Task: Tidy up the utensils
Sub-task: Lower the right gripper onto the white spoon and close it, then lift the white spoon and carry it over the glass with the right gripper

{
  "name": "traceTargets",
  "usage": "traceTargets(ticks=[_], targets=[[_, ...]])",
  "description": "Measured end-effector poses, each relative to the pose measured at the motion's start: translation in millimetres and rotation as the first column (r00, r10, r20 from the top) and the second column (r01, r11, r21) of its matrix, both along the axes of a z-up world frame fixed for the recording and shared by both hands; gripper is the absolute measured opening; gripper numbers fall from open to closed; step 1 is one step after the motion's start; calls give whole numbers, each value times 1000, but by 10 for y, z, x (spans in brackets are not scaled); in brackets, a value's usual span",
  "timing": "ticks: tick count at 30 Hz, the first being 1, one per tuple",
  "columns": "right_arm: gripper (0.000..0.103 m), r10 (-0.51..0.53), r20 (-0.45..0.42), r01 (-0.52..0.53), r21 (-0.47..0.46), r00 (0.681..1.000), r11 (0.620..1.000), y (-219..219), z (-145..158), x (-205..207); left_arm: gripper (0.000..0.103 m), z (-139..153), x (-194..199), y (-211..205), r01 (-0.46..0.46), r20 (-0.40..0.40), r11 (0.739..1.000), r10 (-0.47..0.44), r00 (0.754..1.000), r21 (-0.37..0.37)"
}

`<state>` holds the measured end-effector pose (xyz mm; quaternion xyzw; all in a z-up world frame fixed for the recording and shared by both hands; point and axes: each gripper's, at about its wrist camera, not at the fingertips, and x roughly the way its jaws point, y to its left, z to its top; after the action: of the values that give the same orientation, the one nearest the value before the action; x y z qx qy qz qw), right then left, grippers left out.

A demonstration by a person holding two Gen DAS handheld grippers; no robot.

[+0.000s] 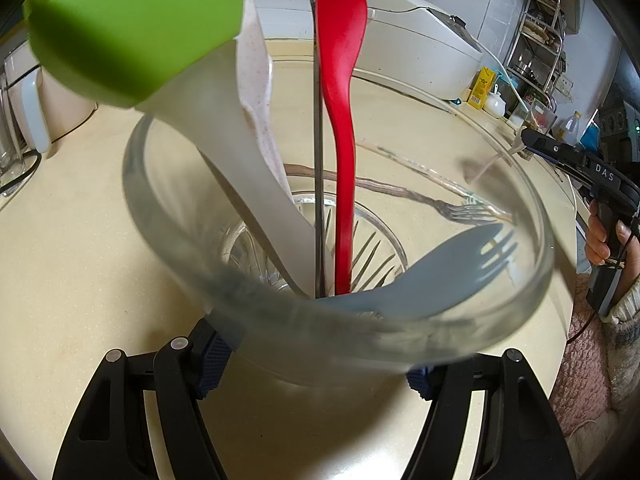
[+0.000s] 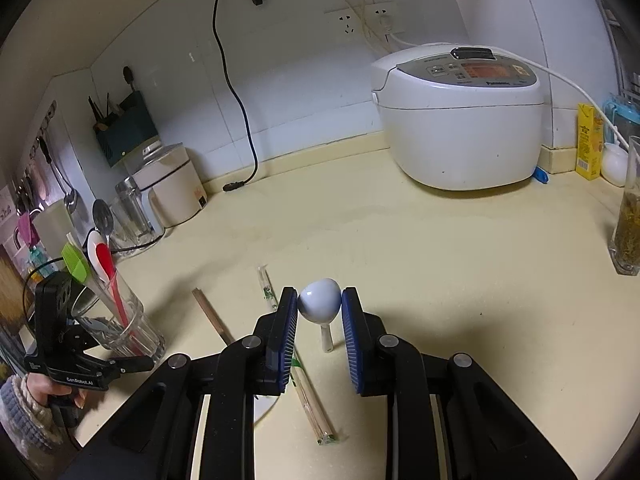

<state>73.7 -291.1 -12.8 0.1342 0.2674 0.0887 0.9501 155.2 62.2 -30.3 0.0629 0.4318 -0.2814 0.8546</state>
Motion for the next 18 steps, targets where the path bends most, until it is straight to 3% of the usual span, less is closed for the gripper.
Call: traceTargets(ticks=[18], targets=[[23, -9, 40, 8, 42, 999, 999, -71, 51, -66, 74, -9, 0, -12, 0, -1, 1000, 0, 1000, -2]])
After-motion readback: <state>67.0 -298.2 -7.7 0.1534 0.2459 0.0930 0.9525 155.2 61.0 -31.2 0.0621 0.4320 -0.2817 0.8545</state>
